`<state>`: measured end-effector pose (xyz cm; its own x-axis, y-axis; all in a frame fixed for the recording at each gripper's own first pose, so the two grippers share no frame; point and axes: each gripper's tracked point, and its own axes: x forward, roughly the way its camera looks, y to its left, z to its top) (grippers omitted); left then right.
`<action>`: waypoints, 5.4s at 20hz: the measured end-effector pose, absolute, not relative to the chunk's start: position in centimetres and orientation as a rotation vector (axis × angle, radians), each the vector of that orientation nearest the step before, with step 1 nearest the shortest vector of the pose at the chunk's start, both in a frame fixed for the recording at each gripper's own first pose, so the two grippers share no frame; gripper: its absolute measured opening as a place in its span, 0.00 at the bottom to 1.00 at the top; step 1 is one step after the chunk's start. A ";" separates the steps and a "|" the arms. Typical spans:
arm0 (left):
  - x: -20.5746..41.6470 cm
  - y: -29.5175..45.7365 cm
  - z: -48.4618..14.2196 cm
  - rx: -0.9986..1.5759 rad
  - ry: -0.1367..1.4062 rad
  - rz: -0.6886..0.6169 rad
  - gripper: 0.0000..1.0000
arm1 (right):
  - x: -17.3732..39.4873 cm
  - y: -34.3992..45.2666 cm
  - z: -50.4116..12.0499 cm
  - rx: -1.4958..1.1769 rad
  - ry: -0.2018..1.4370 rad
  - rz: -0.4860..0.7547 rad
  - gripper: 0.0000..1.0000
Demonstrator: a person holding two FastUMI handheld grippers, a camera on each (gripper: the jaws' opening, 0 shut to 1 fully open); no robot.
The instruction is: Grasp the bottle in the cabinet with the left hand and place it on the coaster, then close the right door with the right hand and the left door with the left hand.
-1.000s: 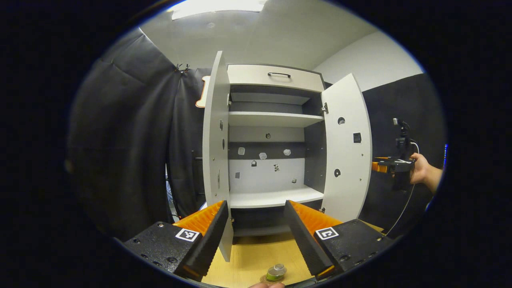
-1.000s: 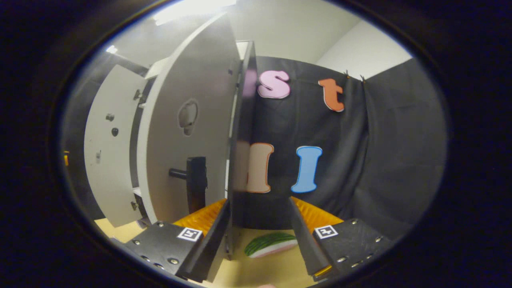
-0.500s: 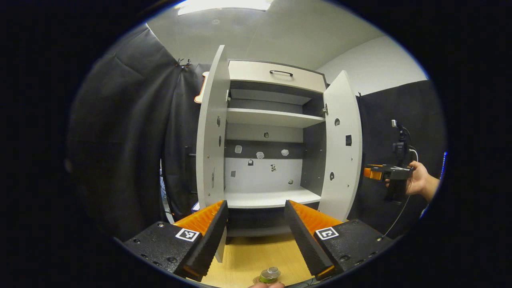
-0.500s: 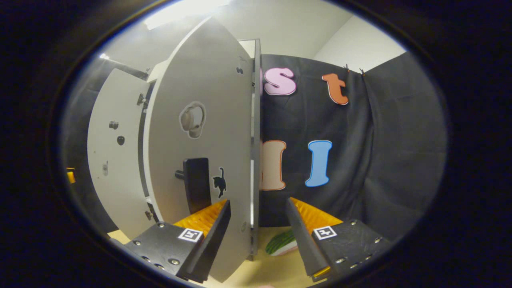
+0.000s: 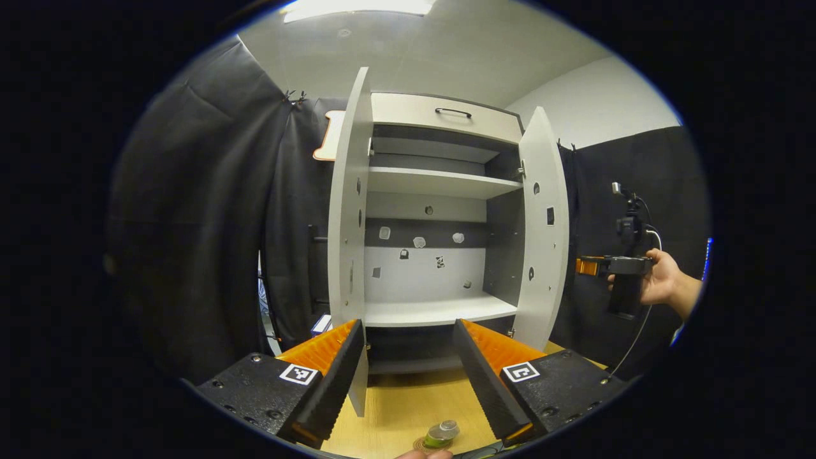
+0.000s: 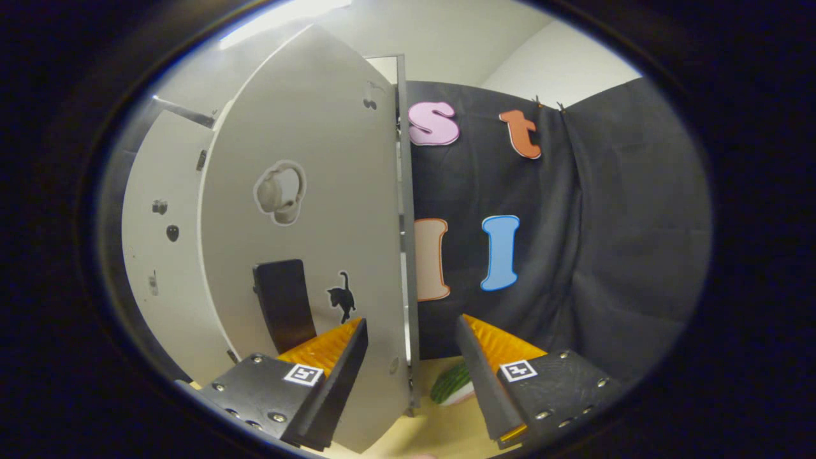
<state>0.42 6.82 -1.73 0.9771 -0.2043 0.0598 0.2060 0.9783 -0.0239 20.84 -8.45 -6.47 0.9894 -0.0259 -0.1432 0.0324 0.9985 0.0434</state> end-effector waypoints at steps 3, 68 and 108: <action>0.7 8.1 -1.8 -0.040 -0.055 -0.192 0.90 | 20.9 -7.6 -6.6 0.050 0.137 -0.040 0.86; 16.0 19.7 1.1 0.021 -0.065 -0.121 0.89 | 4.0 2.5 -4.5 0.045 0.066 0.012 0.91; 18.3 9.8 0.7 0.014 -0.028 -0.251 0.89 | 2.6 4.7 -6.6 0.061 0.115 0.012 0.91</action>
<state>18.28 9.75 0.65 0.9682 -0.2487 0.0257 0.2483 0.9685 0.0175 2.61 4.67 -6.57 0.9933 0.0159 -0.1143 -0.0089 0.9980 0.0620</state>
